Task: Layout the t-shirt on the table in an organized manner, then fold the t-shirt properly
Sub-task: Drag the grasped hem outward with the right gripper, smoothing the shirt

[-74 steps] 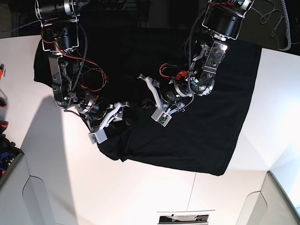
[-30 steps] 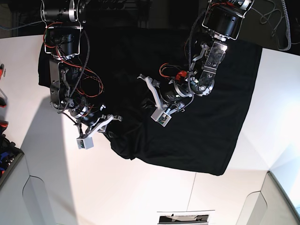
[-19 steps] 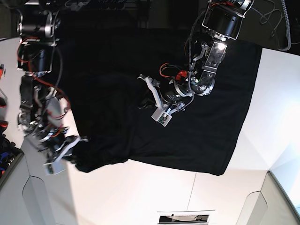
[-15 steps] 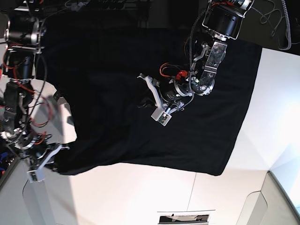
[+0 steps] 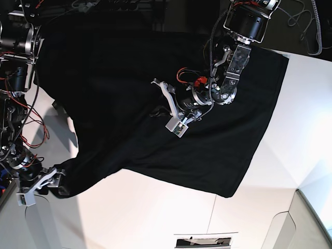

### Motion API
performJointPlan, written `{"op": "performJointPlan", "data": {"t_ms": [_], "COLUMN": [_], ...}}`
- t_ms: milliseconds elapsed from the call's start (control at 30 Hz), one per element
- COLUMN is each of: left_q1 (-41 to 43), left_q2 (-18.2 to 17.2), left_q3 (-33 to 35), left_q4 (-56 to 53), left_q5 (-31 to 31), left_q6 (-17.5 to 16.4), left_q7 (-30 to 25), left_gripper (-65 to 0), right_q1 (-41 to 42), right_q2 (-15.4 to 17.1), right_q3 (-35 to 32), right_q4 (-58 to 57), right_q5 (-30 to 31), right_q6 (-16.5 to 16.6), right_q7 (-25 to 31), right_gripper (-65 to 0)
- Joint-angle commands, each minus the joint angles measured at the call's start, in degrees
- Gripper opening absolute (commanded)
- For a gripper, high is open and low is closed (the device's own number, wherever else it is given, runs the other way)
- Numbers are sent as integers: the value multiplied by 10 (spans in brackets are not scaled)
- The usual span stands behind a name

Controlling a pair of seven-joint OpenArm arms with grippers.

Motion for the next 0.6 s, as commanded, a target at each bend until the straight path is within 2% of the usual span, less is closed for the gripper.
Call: {"op": "performJointPlan", "data": {"t_ms": [0, 100, 167, 300, 400, 567], "left_q1": [0, 0, 0, 0, 0, 0], "left_q2": [-2, -2, -2, -2, -2, -2], "left_q3": [2, 2, 2, 2, 2, 2], "left_q4": [-1, -1, -1, -1, -1, -1], "left_q5": [22, 22, 22, 27, 35, 34], "left_q6": [0, 0, 0, 0, 0, 0], "left_q7": [35, 34, 32, 33, 33, 32], "left_gripper": [-650, -650, -650, -650, -650, -650], "right_q1": [19, 13, 5, -27, -53, -83], "right_q2": [-5, -40, -69, -122, -157, -182], "right_q3": [3, 3, 3, 3, 3, 3], "right_q4": [12, 12, 14, 43, 73, 84], "right_q5": [30, 92, 112, 119, 101, 68], "right_q6": [14, 26, 31, 32, 32, 32], "right_q7": [-9, -83, -104, -104, -101, -95], "right_gripper": [-197, -201, -205, -205, -205, -205]}}
